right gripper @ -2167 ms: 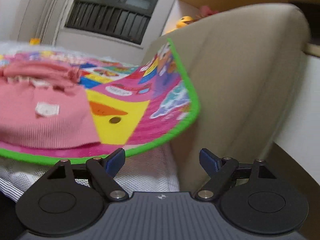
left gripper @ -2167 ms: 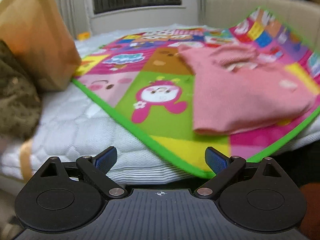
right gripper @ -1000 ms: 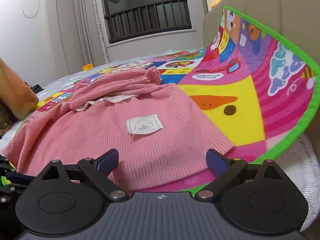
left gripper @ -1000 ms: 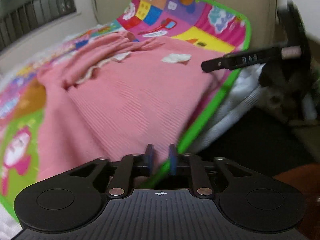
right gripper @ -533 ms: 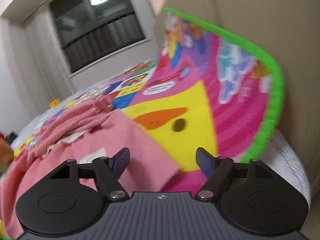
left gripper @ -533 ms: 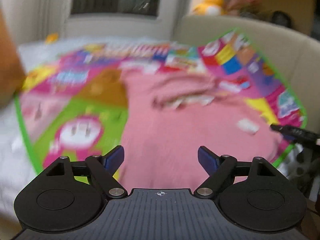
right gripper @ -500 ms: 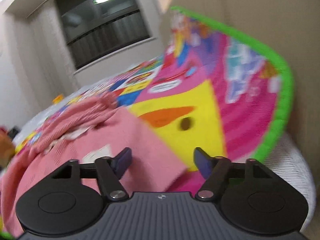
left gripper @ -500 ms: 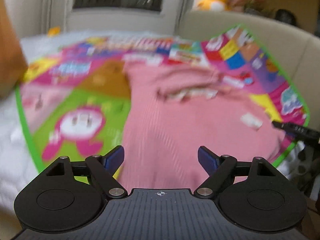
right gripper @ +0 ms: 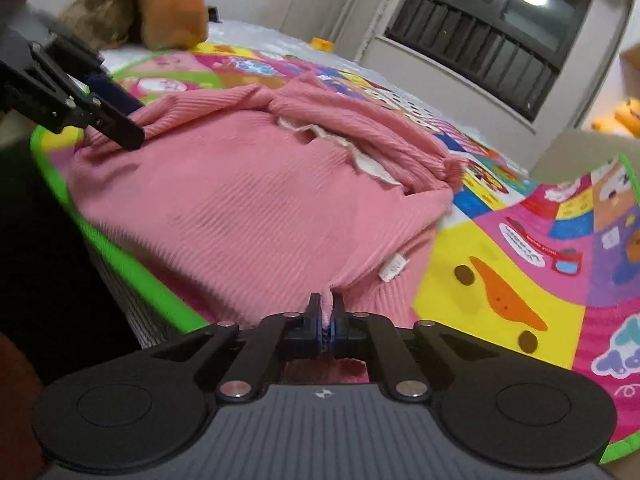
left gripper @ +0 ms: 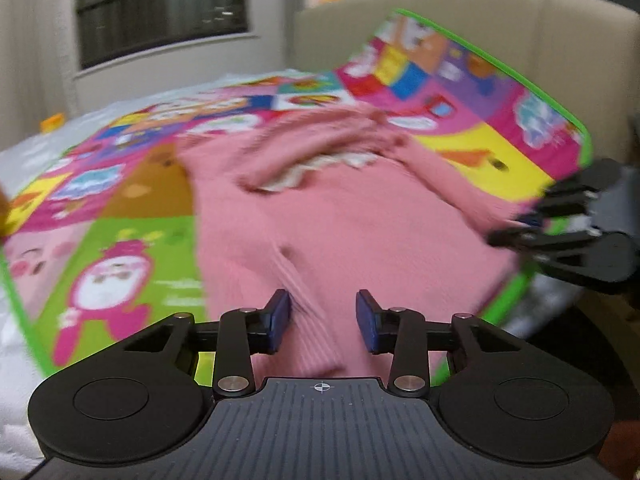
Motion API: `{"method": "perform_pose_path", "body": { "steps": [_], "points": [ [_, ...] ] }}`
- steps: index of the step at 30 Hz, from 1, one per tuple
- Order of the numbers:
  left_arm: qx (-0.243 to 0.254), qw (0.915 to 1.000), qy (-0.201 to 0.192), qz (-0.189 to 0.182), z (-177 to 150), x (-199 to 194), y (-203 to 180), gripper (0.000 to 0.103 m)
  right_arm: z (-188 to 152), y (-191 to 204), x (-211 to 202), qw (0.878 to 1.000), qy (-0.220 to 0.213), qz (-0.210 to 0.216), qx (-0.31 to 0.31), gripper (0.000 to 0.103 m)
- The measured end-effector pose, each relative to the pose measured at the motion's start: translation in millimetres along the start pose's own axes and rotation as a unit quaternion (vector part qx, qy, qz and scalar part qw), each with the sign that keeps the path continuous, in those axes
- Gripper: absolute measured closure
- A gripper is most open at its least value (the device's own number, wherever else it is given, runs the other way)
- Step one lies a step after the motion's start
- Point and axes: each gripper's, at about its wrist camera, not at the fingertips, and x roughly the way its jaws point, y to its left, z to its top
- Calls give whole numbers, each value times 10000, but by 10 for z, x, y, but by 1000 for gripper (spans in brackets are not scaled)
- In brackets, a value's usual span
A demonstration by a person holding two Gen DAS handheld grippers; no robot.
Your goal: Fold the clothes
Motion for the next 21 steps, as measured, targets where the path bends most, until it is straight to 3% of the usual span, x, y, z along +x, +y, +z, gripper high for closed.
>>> {"method": "perform_pose_path", "body": {
  "steps": [5, 11, 13, 15, 17, 19, 21],
  "points": [
    [-69, 9988, 183, -460, -79, 91, -93, 50, -25, -168, -99, 9950, 23, 513, 858, 93],
    [-870, 9890, 268, -1170, -89, 25, 53, 49, -176, -301, -161, 9846, -25, 797, 1558, 91],
    [-880, 9881, 60, -1257, -43, -120, 67, 48, -188, -294, -140, 9831, -61, 788, 1651, 90],
    [-826, 9917, -215, -964, 17, -263, 77, 37, -202, -281, -145, 9828, -90, 762, 1680, 90],
    [-718, 9958, -517, -248, 64, -382, 80, 17, -205, -268, -134, 9824, -121, 747, 1706, 88],
    [-453, 9966, -540, 428, 63, -367, 56, 15, -205, -257, -122, 9820, -159, 742, 1731, 85],
    [-327, 9960, -226, 806, 16, -224, 39, 15, -206, -243, -122, 9818, -200, 742, 1737, 82]
  ]
}}
